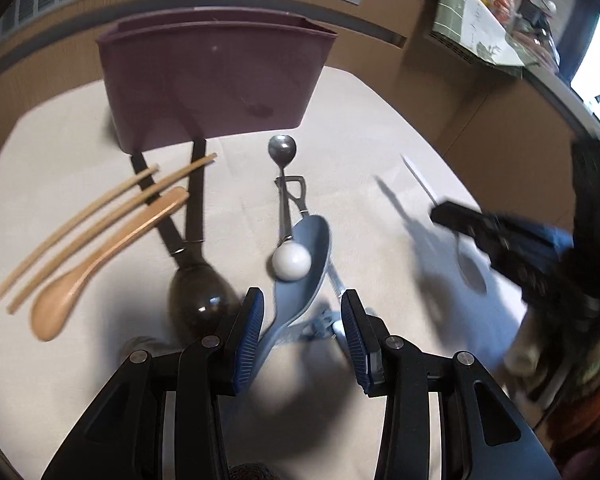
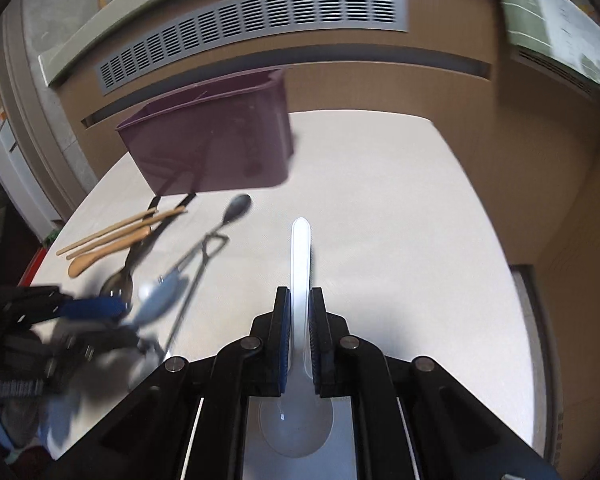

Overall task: Organize utensils
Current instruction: 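Grasp the metal scoop with white ball using the left tool while the right tool holds the spoon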

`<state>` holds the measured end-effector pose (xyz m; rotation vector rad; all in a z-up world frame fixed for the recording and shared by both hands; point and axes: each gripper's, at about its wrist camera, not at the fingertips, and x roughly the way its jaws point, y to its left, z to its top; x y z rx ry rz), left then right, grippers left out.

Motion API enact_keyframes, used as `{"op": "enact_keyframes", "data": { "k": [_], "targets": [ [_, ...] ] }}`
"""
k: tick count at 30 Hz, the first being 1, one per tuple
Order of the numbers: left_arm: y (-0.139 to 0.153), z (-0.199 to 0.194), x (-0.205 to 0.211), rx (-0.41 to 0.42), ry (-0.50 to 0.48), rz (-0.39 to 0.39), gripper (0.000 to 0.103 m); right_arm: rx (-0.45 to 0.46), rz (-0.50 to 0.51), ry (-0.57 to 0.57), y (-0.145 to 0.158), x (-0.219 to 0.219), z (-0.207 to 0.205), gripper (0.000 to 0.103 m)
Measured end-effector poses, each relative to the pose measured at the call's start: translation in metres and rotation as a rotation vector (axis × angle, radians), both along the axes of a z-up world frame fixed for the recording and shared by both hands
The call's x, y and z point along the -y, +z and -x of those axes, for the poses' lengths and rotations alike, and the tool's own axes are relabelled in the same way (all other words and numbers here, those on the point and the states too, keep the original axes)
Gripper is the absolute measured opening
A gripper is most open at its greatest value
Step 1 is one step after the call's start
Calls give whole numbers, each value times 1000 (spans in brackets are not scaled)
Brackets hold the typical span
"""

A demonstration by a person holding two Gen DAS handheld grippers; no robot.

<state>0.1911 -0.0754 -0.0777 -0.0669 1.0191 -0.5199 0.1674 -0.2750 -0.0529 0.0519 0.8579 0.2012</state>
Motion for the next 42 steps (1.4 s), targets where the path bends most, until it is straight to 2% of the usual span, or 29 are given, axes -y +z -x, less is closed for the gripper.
{"op": "enact_keyframes", "data": {
  "k": [5, 9, 11, 13, 19, 23, 28, 33, 39, 42],
  "targets": [
    [9, 1, -1, 31, 7, 42, 41, 2, -20, -3, -2, 12, 13, 8],
    [16, -11, -10, 60, 94, 65, 41, 11, -33, -8, -3, 13, 14, 8],
    [14, -17, -10, 79, 136, 19, 41, 15, -44, -4, -3, 10, 14, 8],
    [8, -22, -5, 77, 126, -30, 41, 19, -40, 2, -4, 8, 15, 8],
    [-7, -32, 4, 49, 112, -66, 41, 14, -38, 20, -8, 4, 19, 8],
    [-9, -25, 13, 87, 99, -102, 41, 11, -38, 18, -10, 3, 22, 8],
    [-12, -21, 13, 114, 94, -104, 41, 17, -39, 18, -11, 3, 23, 8],
    [-14, -16, 21, 150, 89, -153, 42, 20, -39, 17, -11, 2, 24, 8],
    [-13, -18, 16, 125, 102, -115, 42, 28, -44, 14, -9, 3, 25, 8],
    [-13, -15, 17, 139, 88, -133, 41, 33, -46, 12, -7, 4, 25, 8]
  ]
}}
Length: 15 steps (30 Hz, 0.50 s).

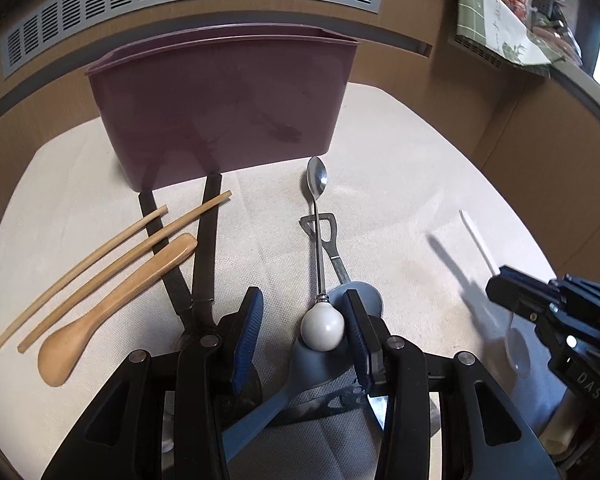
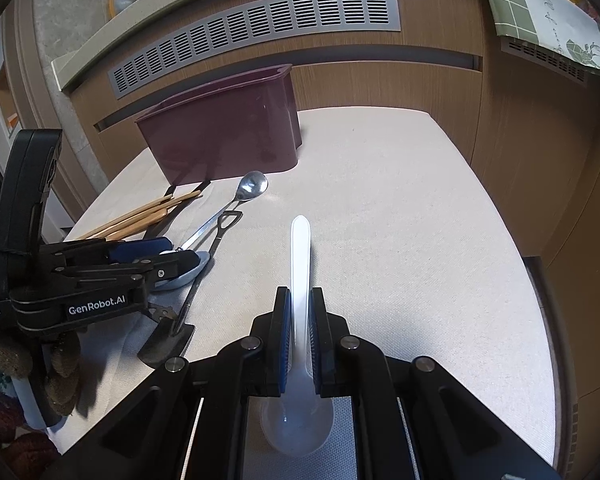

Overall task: Organize utensils
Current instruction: 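Grasp the metal scoop with white ball using the left tool while the right tool holds the spoon, then lift both utensils and drop them into the maroon holder with both tools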

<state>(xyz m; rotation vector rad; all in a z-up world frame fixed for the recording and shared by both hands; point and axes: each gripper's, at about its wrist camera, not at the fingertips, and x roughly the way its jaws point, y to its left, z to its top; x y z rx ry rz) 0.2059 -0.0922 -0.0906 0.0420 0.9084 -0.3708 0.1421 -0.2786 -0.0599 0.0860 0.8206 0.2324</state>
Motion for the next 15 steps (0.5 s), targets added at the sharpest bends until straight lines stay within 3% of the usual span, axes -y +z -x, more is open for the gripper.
{"op": "enact_keyframes", "data": {
  "k": [3, 8, 15],
  "targets": [
    [5, 6, 1, 24, -13, 22, 22, 12, 1, -2, 3, 0, 1, 8],
    [30, 21, -11, 121, 13, 30, 22, 17, -31, 6, 9, 3, 1, 8],
    [86, 40, -34, 242, 43, 97, 22, 30, -80, 15, 20, 3, 0, 8]
  ]
}}
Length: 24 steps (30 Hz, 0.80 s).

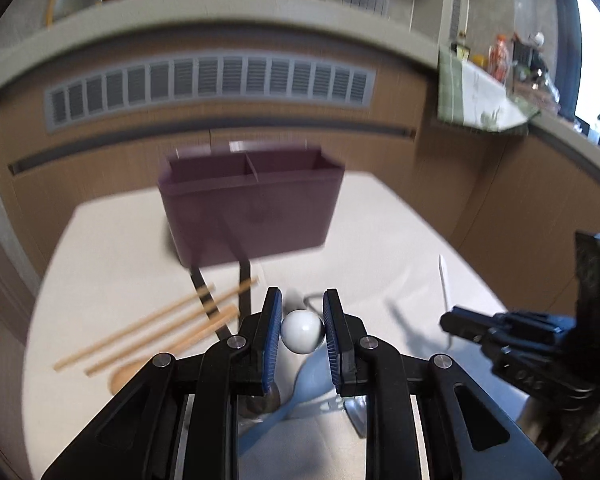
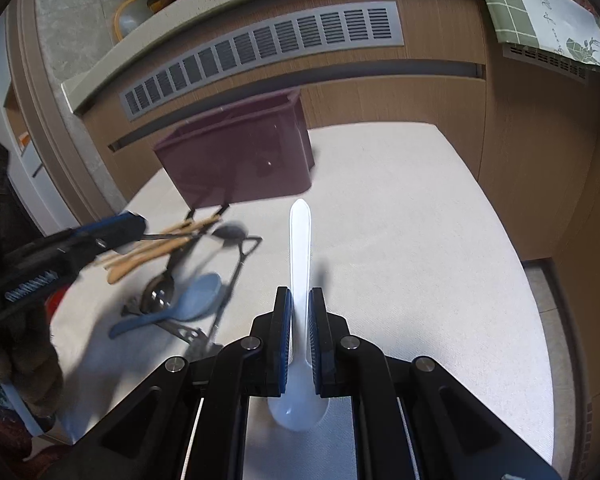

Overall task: Organize utensils
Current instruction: 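Lift both utensils and drop them into the maroon holder with both tools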

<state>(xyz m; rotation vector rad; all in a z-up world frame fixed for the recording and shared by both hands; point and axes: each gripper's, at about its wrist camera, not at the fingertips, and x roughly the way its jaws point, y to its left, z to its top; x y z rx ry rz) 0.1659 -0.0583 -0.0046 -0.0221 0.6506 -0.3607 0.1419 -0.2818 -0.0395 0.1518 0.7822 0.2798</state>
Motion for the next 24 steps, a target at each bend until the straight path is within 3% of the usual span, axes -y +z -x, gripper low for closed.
{"op": "enact_keyframes", "data": {
  "k": [12, 15, 19, 21, 24],
  "targets": [
    [67, -12, -29, 55, 12, 52, 22, 98, -2, 35, 49, -16, -11, 8],
    [111, -23, -39, 122, 14, 84, 22, 179, 10, 59, 88, -23, -26, 8],
    [173, -48, -50, 243, 28, 104, 22, 359, 56, 77, 161, -42, -54, 8],
    [191, -69, -56, 276, 32, 123, 22, 440, 67, 73, 191, -55, -75, 8],
    [193, -100, -62, 270, 30, 145, 22, 475, 73, 54, 197, -72, -108, 8]
  ]
}}
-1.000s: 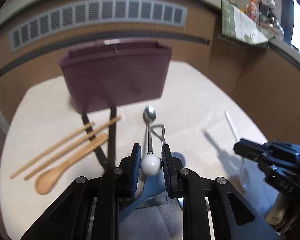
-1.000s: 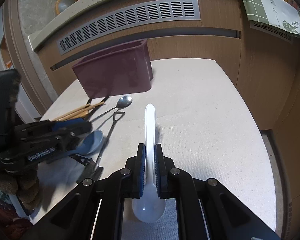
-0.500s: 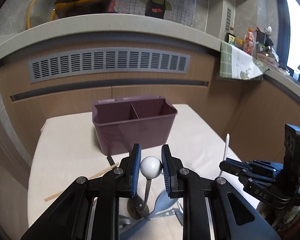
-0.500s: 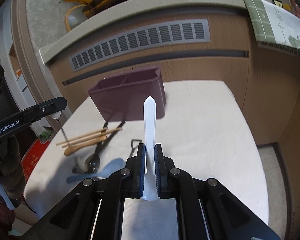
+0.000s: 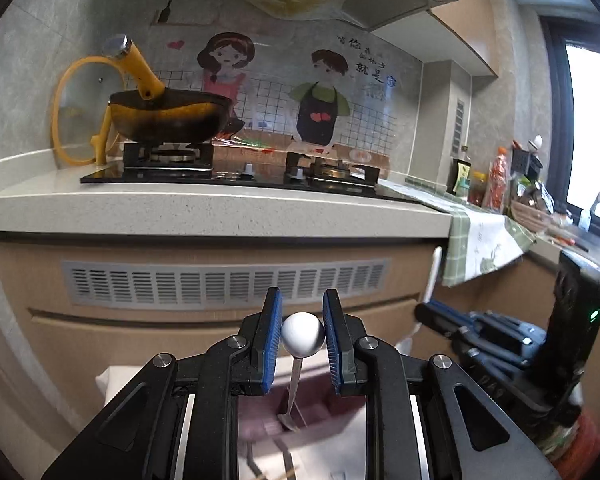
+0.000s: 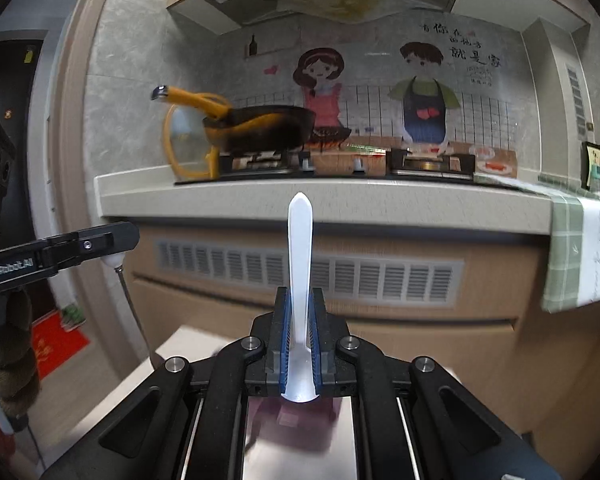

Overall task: Organize utensils
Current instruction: 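Lift both utensils and drop them into the maroon holder with both tools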

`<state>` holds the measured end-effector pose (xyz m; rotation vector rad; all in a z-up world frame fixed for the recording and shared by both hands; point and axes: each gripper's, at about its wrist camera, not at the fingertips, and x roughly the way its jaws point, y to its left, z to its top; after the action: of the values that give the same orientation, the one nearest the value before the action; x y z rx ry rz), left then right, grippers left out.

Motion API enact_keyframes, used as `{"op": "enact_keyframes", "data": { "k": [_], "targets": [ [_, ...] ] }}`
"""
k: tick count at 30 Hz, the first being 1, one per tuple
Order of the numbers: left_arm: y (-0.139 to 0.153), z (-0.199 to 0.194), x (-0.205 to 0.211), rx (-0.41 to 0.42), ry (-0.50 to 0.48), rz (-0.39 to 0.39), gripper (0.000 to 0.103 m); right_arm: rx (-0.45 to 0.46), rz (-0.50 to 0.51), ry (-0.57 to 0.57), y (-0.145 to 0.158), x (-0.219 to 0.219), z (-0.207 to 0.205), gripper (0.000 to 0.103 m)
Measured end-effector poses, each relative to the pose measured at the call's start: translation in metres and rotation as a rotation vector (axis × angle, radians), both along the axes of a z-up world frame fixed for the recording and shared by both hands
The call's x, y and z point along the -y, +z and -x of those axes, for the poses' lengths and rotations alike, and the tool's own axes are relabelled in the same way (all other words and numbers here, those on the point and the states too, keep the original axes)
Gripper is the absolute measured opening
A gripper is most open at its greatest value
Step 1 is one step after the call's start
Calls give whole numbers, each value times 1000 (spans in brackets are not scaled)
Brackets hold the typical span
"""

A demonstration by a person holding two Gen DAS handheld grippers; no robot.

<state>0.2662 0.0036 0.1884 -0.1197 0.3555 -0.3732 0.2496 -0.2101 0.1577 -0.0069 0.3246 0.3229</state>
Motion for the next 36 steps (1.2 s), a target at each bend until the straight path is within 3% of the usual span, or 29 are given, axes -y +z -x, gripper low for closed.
{"op": "enact_keyframes", "data": {
  "k": [4, 9, 15, 17, 18, 26, 30, 33, 36],
  "targets": [
    [-20, -39, -9, -57, -10, 36, 22, -42, 3, -19, -28, -11, -35, 8],
    [-74, -76, -6, -169, -24, 39, 22, -147, -2, -22, -81, -16, -65, 8],
    [-130, -92, -1, -282, -90, 90, 25, -278, 0, 8, -128, -17, -78, 10],
    [-141, -91, -1, -306, -103, 103, 30, -328, -26, 24, -138, -12, -79, 17],
    [-145, -89, -2, -308, -101, 105, 34, -338, -29, 23, -141, -8, -77, 22],
    [-161, -21, -13, -269, -49, 103, 38, -332, 19, 0, -136, 30, -16, 22],
    [-193, 24, -8, -388, -17, 73, 38, -419, 52, 12, -159, 41, 31, 22],
    [-217, 54, 4, -455, -75, 67, 38, -507, 42, 30, -185, 43, 62, 22],
    [-239, 87, 19, -460, -115, -27, 38, -577, 28, 49, -209, 45, 92, 22]
  ]
}}
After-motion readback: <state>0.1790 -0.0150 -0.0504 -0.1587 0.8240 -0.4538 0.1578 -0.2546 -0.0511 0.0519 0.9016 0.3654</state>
